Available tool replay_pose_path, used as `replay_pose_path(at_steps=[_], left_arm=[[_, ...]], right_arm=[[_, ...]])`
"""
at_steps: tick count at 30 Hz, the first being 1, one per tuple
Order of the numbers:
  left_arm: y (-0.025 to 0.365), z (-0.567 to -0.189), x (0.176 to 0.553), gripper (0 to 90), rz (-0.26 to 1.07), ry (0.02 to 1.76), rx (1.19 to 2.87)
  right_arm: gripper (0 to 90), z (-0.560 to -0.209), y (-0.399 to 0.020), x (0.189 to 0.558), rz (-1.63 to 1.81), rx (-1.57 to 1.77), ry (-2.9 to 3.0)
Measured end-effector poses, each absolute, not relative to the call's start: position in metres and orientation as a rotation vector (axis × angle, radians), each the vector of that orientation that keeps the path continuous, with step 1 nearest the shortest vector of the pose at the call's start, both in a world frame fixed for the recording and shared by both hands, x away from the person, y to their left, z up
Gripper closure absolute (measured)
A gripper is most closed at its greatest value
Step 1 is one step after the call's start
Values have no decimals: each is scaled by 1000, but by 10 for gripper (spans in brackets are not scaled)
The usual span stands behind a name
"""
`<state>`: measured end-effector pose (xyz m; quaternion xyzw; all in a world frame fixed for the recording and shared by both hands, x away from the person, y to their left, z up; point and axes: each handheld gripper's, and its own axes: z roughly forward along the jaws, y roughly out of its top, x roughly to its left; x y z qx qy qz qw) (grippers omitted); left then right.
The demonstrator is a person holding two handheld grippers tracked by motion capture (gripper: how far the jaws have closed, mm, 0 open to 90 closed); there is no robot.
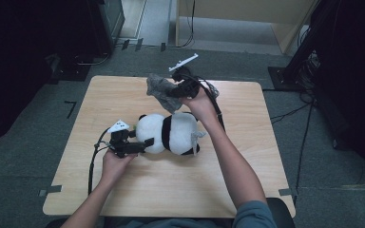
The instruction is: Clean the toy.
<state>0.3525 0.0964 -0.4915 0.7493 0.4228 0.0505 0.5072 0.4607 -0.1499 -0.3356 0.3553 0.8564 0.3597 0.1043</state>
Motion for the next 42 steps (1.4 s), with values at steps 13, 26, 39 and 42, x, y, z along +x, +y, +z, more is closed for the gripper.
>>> replay_pose_path(at_steps=[13, 26, 39, 42], left_arm=[[97, -492, 353, 134, 118, 1017, 1809], [97, -492, 353, 134, 111, 1026, 1806], [96, -492, 353, 135, 108, 1033, 1799], [96, -492, 353, 134, 108, 1032, 1800]], right_arm=[[725, -369, -93, 461, 976, 972, 2668], [725, -389, -131, 470, 885, 1090, 2656], [722, -389, -190, 475, 895, 1234, 2570], [724, -393, -202, 474, 930, 1284, 2549]])
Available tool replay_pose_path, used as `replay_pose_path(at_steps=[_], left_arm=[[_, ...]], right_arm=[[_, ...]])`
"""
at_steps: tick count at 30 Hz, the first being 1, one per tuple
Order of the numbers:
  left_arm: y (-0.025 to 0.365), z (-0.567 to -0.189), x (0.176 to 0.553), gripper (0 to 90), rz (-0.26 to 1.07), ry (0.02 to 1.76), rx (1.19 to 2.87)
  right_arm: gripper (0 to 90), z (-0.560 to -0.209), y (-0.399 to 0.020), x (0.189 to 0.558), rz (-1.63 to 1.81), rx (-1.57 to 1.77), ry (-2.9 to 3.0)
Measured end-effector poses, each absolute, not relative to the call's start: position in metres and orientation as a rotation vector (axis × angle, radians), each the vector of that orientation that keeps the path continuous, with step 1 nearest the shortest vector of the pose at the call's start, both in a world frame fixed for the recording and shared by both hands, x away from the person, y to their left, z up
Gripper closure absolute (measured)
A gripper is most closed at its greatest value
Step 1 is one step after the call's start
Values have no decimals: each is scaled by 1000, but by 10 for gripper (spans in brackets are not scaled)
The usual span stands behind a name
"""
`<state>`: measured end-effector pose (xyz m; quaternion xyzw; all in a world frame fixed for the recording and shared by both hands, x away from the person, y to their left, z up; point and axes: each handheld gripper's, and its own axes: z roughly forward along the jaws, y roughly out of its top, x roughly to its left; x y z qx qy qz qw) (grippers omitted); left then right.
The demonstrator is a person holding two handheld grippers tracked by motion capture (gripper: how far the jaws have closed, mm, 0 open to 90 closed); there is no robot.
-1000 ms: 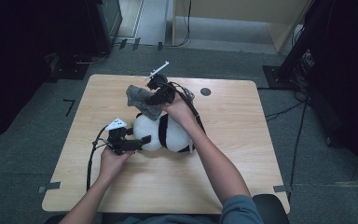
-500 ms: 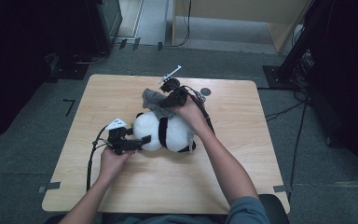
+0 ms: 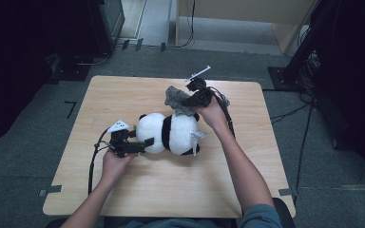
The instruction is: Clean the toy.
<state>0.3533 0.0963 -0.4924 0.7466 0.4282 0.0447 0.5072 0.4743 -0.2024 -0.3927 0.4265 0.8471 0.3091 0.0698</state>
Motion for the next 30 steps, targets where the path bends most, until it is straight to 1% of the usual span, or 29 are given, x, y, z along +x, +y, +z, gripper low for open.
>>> replay_pose_path(at_steps=[12, 17, 24, 30], left_arm=[[97, -492, 354, 135, 105, 1035, 1807], [97, -493, 354, 135, 107, 1033, 1802], [97, -493, 354, 135, 112, 1032, 1806], [97, -493, 354, 135, 112, 1033, 1807]], right_arm=[[723, -411, -240, 472, 917, 1382, 2491], [724, -411, -248, 472, 899, 1396, 2487], [729, -402, -249, 468, 906, 1383, 2466], [729, -381, -242, 461, 950, 1349, 2459]])
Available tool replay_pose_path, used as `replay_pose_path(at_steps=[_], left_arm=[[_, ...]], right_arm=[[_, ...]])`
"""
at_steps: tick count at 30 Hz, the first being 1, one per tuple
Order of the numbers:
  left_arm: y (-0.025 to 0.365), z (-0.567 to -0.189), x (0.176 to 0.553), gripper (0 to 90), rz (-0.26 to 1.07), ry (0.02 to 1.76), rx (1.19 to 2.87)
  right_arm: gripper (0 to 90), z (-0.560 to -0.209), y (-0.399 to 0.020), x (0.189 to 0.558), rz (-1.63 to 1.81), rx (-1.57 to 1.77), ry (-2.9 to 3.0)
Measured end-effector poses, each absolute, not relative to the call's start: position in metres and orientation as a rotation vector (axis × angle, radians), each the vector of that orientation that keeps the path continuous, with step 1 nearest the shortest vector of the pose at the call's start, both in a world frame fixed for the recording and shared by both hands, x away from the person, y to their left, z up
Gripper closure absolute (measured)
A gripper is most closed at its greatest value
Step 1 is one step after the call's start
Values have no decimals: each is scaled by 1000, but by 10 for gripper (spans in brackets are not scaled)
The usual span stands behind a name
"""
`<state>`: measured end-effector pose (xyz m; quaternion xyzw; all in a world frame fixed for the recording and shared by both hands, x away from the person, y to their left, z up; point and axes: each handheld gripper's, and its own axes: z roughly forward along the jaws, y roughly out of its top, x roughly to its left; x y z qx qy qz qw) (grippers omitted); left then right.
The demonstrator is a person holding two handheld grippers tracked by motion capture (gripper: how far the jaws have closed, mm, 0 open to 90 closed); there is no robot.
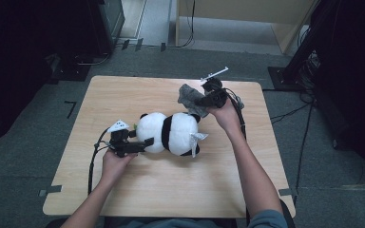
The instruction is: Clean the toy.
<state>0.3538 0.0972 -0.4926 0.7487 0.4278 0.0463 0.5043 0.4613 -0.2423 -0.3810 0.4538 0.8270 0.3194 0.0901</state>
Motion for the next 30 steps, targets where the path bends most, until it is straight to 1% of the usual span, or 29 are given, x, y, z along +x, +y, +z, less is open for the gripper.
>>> replay_pose_path(at_steps=[9, 13, 22, 30], left_arm=[[96, -490, 355, 136, 106, 1041, 1815], [96, -490, 355, 138, 107, 1041, 1813], [96, -490, 355, 138, 111, 1036, 1813], [95, -489, 354, 138, 135, 1022, 1815]], right_arm=[[727, -339, -213, 437, 1067, 1213, 2488], [727, -330, -194, 426, 1120, 1159, 2525], [721, -339, -145, 412, 1139, 1055, 2612], [721, -365, -106, 414, 1145, 1019, 2696]])
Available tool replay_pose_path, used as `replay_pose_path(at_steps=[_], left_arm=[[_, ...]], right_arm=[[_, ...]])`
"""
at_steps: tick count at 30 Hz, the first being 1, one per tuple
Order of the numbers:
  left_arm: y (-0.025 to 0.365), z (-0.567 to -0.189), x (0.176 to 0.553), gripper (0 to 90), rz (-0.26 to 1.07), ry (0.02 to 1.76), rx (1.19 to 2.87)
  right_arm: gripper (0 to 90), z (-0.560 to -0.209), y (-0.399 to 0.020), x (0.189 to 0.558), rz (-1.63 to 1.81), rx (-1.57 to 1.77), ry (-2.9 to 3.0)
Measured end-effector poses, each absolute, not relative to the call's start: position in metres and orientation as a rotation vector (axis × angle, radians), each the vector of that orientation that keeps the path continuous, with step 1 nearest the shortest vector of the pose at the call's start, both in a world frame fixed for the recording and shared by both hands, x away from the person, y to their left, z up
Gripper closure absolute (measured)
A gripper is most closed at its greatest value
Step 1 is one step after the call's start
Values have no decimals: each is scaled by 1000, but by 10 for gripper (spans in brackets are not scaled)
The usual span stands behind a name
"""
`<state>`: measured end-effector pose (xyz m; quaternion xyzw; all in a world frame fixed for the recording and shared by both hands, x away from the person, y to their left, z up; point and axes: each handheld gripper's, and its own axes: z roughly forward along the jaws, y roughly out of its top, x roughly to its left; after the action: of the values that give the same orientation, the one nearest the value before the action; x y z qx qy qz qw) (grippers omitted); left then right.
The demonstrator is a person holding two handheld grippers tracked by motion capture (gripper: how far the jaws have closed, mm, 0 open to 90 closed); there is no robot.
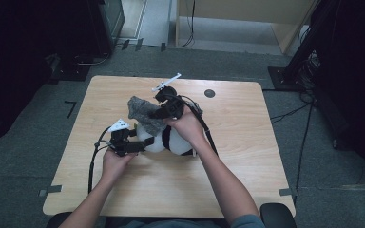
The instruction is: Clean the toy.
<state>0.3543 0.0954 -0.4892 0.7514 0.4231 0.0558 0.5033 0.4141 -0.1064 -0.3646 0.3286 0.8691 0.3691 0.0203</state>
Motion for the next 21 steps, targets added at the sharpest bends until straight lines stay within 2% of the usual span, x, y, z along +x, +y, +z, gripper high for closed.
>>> replay_pose_path(at_steps=[6, 21], left_arm=[[96, -489, 355, 138, 127, 1027, 1817], [96, -490, 355, 137, 128, 1029, 1811]], right_arm=[[713, -385, -100, 419, 1109, 1047, 2721], [675, -380, -132, 412, 1075, 1041, 2665]])
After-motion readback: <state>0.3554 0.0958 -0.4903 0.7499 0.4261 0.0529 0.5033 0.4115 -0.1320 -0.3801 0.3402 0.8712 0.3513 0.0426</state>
